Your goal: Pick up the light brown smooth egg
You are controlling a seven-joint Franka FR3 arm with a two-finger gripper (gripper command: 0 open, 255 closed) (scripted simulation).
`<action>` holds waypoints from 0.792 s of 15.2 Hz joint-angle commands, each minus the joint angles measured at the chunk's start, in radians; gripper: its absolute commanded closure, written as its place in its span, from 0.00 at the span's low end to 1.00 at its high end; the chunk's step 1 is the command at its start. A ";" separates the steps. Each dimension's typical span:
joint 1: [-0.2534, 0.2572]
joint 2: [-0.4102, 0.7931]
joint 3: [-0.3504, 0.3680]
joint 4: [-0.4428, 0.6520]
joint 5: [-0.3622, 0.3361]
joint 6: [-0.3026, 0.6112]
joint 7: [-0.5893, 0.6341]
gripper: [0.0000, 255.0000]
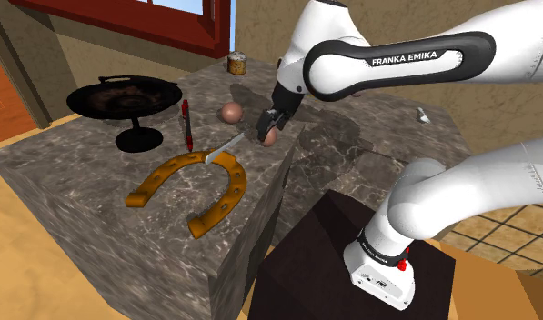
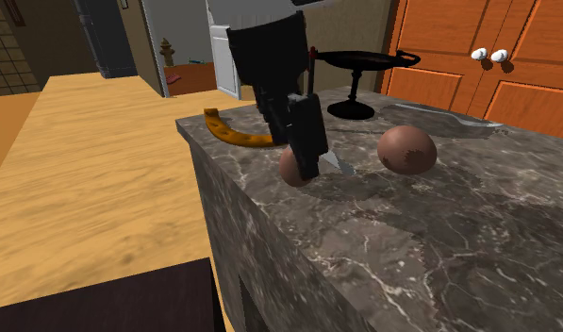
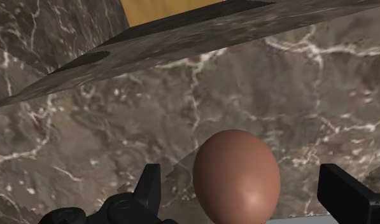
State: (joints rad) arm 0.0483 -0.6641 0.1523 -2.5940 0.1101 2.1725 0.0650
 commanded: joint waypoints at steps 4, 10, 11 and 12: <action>0.000 0.014 0.002 -0.030 0.002 0.045 -0.002 1.00; 0.000 0.016 0.002 -0.029 0.002 0.046 -0.003 1.00; 0.000 0.017 0.002 -0.029 0.002 0.046 -0.003 1.00; 0.000 0.016 0.002 -0.029 0.002 0.046 -0.003 1.00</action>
State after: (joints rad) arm 0.0485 -0.6482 0.1547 -2.6220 0.1125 2.2189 0.0625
